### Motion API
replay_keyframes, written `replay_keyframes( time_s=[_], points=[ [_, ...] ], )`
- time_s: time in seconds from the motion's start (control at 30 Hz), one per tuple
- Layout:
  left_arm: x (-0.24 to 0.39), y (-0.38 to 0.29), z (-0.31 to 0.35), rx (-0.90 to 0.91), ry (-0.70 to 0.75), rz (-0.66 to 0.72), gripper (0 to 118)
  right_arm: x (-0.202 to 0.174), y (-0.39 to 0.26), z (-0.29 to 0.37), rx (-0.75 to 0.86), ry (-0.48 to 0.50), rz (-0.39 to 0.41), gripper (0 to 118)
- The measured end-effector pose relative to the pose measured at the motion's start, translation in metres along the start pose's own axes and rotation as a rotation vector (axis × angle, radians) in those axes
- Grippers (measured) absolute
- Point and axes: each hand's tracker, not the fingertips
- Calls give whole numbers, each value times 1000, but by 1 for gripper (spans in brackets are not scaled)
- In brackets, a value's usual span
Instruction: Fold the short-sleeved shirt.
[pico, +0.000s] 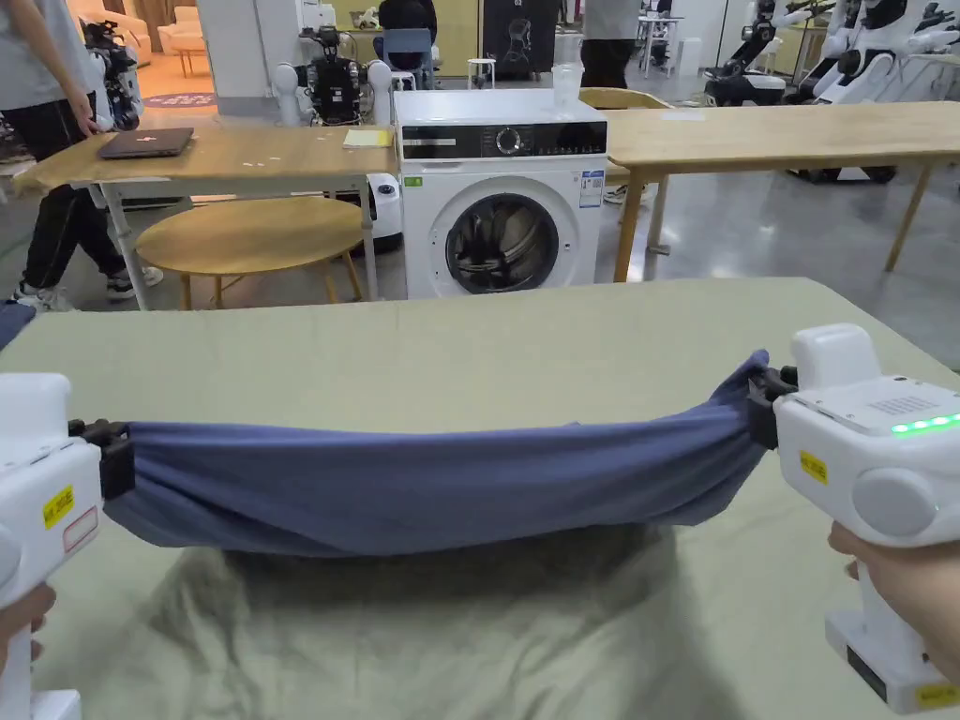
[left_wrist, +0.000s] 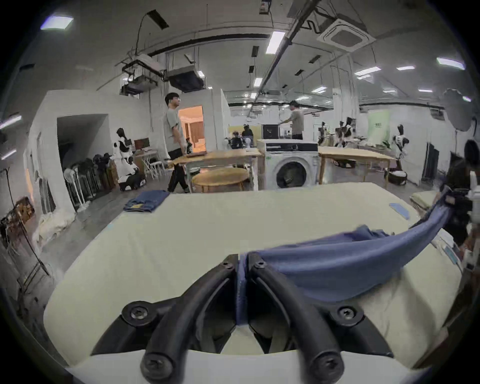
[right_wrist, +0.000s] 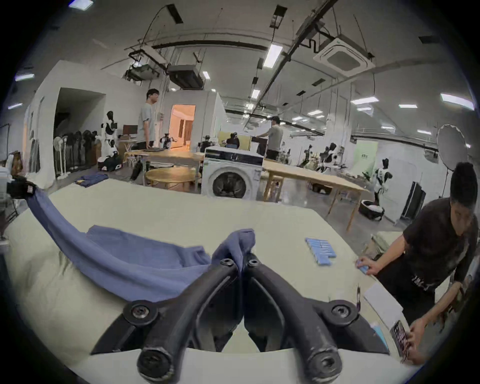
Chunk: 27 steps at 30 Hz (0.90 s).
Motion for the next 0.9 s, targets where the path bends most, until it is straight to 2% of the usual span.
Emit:
replay_keyframes(
  time_s=[0.1, 0.33, 0.43, 0.6, 0.7, 0.8, 0.9],
  points=[
    [0, -33, 37, -21, -29, -45, 1, 5, -27, 40, -9, 26, 7, 0],
    [-2, -107, 113, -84, -69, 37, 1, 2, -91, 113, -65, 89, 70, 0],
    [-4, -141, 133, -130, -57, 91, 1, 0, -122, 135, -108, 107, 56, 0],
    [-8, -183, 151, -210, -52, 118, 1, -3, -162, 161, -165, 109, 74, 0],
    [-2, -204, 149, -254, -38, 24, 1, -3, -182, 161, -216, 101, 81, 0],
    [8, -214, 146, -274, -46, 17, 1, -4, -200, 154, -295, 97, 81, 0],
    [6, -229, 133, -352, -54, 18, 1, 0, -214, 144, -379, 97, 41, 0]
  ],
)
